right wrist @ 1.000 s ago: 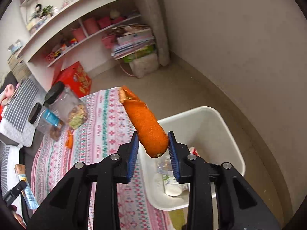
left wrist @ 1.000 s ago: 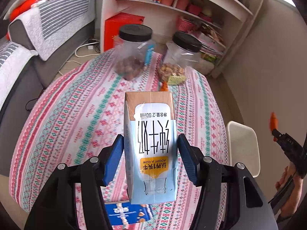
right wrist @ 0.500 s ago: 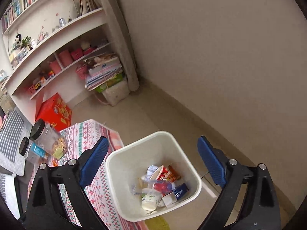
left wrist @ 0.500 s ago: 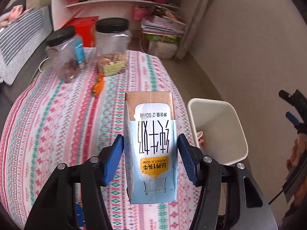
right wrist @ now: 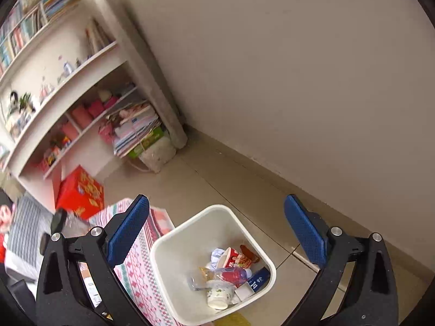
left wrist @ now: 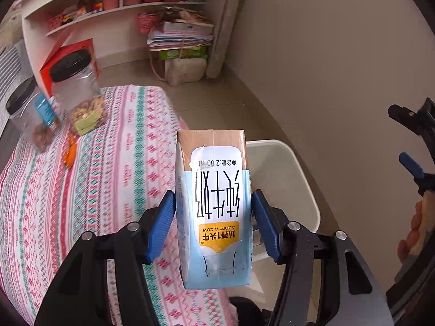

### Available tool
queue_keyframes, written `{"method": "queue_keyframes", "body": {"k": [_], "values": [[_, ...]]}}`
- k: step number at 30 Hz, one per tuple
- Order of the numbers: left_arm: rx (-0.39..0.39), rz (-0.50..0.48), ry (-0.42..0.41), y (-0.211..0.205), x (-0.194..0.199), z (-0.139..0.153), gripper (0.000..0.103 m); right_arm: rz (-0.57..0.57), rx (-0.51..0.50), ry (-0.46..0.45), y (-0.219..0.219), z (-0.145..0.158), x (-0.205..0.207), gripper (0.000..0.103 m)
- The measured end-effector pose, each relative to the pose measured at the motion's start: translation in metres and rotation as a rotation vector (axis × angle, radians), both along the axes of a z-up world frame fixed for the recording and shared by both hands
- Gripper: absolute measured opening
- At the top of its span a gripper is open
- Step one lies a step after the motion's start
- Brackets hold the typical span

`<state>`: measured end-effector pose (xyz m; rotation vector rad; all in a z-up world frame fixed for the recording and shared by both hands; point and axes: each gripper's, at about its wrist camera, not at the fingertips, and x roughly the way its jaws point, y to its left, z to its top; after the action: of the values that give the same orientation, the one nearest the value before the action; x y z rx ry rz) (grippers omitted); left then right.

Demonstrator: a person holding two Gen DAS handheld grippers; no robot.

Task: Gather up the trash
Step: 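Drop the orange peel from the right gripper while the left drops the carton in the bin, then grasp the blue almond biscuit box with the left gripper and lift it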

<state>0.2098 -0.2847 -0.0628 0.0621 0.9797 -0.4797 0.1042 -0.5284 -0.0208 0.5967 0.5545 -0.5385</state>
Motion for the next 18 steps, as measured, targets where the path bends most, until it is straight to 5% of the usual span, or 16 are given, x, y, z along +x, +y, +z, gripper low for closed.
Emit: {"method": "queue_keyframes", "body": {"k": [5, 7, 18], "values": [[-0.037, -0.018, 0.042, -0.031, 0.014, 0.002, 0.059, -0.021, -0.002, -0.012, -0.007, 0.003, -0.005, 0.096], [-0.041, -0.009, 0.051, -0.037, 0.016, 0.001, 0.074, -0.025, -0.003, -0.011, -0.009, 0.004, -0.007, 0.096], [0.051, -0.01, 0.067, -0.005, 0.003, -0.024, 0.076, 0.015, 0.0, 0.007, -0.001, 0.004, -0.001, 0.096]]}}
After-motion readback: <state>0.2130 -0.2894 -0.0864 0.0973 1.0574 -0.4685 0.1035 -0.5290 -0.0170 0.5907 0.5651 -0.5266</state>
